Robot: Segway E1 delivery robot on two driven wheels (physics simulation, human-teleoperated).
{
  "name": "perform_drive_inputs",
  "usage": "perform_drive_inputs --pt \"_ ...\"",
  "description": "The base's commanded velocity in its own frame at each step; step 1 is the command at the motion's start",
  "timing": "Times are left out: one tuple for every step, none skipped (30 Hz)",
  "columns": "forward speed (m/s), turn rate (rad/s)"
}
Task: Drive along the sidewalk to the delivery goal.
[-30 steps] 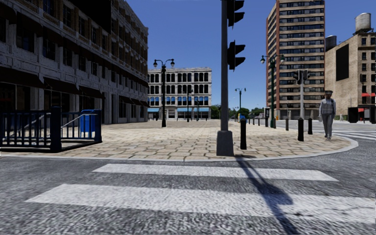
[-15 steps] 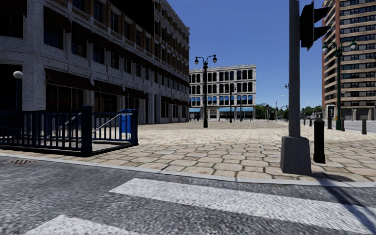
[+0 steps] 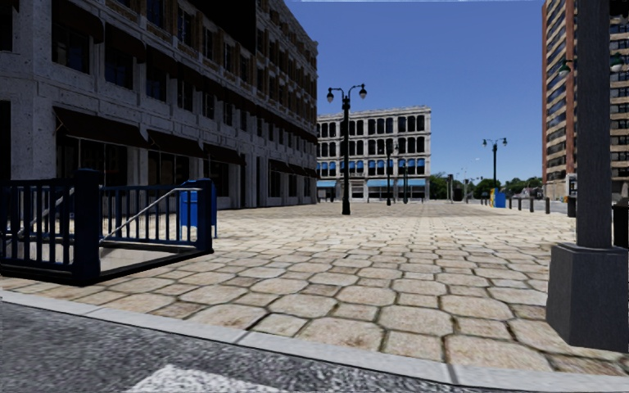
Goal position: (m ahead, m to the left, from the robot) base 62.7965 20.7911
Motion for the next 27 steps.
perform_drive_inputs --pt "2.00 0.00" --pt "2.00 0.00" --pt "2.00 0.00" --pt "2.00 -0.08" --pt "2.00 -0.22" --pt "2.00 -0.43" --pt "2.00 -0.65" --pt "2.00 -0.93" --pt "2.00 -1.10" --pt "2.00 -1.17" --pt "2.00 -1.18" --pt "2.00 -1.18" --pt "2.00 -1.19" --pt "2.00 -1.10" --pt "2.00 -0.83" --pt "2.00 -0.83" --pt "2.00 -0.54" --pt "2.00 -0.24" --pt "2.00 -0.15" --pt "2.00 -0.08" --pt "2.00 -0.05" --pt "2.00 -0.05" --pt "2.00 -0.03" --pt "2.00 -0.03" --pt "2.00 -0.03" --pt "2.00 -0.03" --pt "2.00 -0.03"
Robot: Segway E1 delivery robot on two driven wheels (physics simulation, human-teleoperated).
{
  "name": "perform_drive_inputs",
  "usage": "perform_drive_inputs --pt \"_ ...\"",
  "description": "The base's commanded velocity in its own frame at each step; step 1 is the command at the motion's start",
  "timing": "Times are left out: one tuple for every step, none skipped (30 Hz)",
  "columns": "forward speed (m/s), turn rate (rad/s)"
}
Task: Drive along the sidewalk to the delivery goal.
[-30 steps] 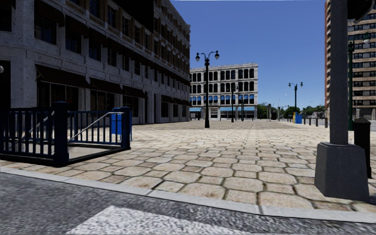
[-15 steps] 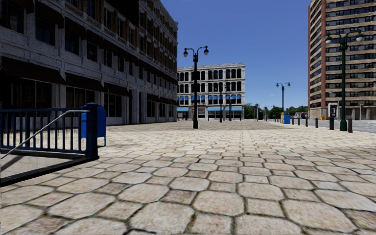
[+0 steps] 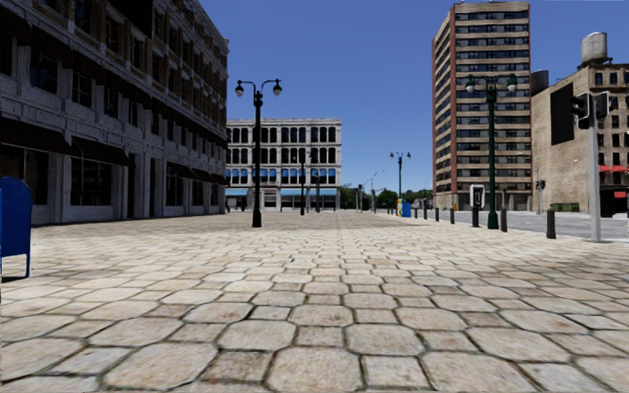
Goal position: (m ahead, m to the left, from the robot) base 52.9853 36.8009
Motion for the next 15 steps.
perform_drive_inputs --pt "2.00 -0.03" --pt "2.00 -0.02" --pt "2.00 -0.02" --pt "2.00 -0.02" --pt "2.00 -0.02" --pt "2.00 -0.02" --pt "2.00 -0.02" --pt "2.00 -0.02" --pt "2.00 -0.02" --pt "2.00 -0.02" --pt "2.00 -0.02" --pt "2.00 -0.02" --pt "2.00 -0.02" --pt "2.00 -0.02" --pt "2.00 -0.02"
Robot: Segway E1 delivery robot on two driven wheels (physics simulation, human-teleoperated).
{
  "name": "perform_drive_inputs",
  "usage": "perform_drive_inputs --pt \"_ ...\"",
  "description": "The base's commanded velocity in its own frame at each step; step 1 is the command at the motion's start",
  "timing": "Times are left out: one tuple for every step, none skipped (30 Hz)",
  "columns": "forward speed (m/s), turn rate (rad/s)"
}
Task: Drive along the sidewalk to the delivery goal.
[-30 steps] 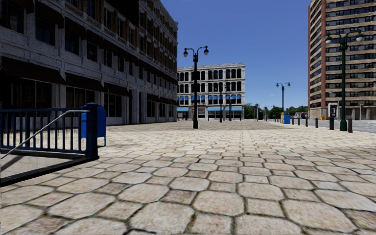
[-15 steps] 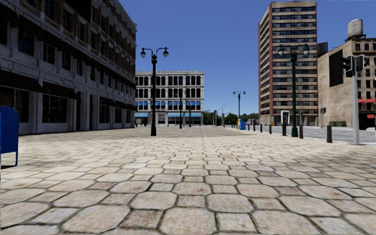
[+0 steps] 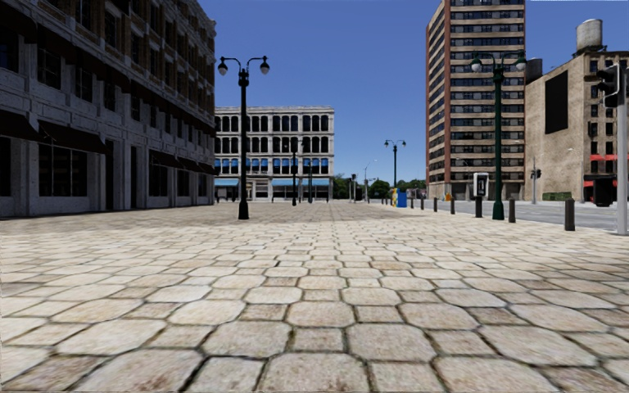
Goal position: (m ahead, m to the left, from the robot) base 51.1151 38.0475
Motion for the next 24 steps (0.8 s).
perform_drive_inputs --pt "2.00 -0.02" --pt "2.00 -0.02" --pt "2.00 -0.02" --pt "2.00 -0.02" --pt "2.00 -0.02" --pt "2.00 -0.02" --pt "2.00 -0.02" --pt "2.00 -0.02" --pt "2.00 -0.02" --pt "2.00 -0.02" --pt "2.00 -0.02" --pt "2.00 -0.02" --pt "2.00 -0.02" --pt "2.00 -0.02" --pt "2.00 -0.02" --pt "2.00 -0.02" --pt "2.00 -0.02" --pt "2.00 -0.02" --pt "2.00 -0.02" --pt "2.00 -0.02" --pt "2.00 -0.48" --pt "2.00 -0.68" --pt "2.00 -0.80" --pt "2.00 -0.80"
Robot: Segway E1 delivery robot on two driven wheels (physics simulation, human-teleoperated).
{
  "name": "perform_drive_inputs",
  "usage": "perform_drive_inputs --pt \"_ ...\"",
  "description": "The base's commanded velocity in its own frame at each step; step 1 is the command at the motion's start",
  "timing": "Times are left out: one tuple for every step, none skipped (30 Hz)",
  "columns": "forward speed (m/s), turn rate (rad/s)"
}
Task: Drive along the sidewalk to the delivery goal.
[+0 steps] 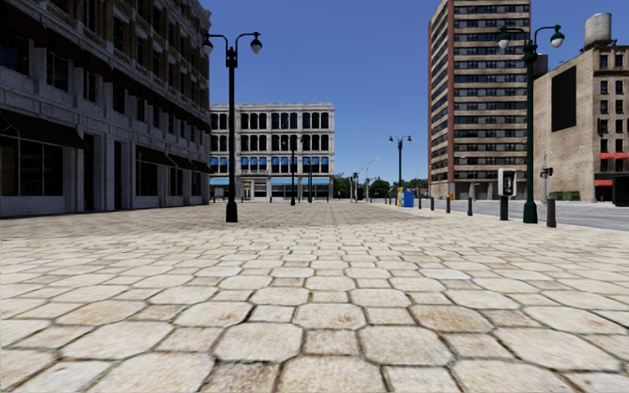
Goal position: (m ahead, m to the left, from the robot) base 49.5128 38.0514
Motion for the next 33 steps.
perform_drive_inputs --pt "2.00 -0.83" --pt "2.00 -0.44" --pt "2.00 -0.22" --pt "2.00 -0.06" --pt "2.00 -0.01" --pt "2.00 -0.01" --pt "2.00 0.00" --pt "2.00 0.00" --pt "2.00 0.00" --pt "2.00 0.00" --pt "2.00 0.00" --pt "2.00 0.00" --pt "2.00 0.00" --pt "2.00 0.00" --pt "2.00 0.00" --pt "2.00 0.00" --pt "2.00 0.00" --pt "2.00 0.00" --pt "2.00 0.00" --pt "2.00 0.00" --pt "2.00 0.00" --pt "2.00 0.00" --pt "2.00 0.00" --pt "2.00 0.00" --pt "2.00 0.00" --pt "2.00 0.00" --pt "2.00 0.00" --pt "2.00 0.00" --pt "2.00 0.00" --pt "2.00 0.00" --pt "2.00 0.00" --pt "2.00 0.00" --pt "2.00 0.00"
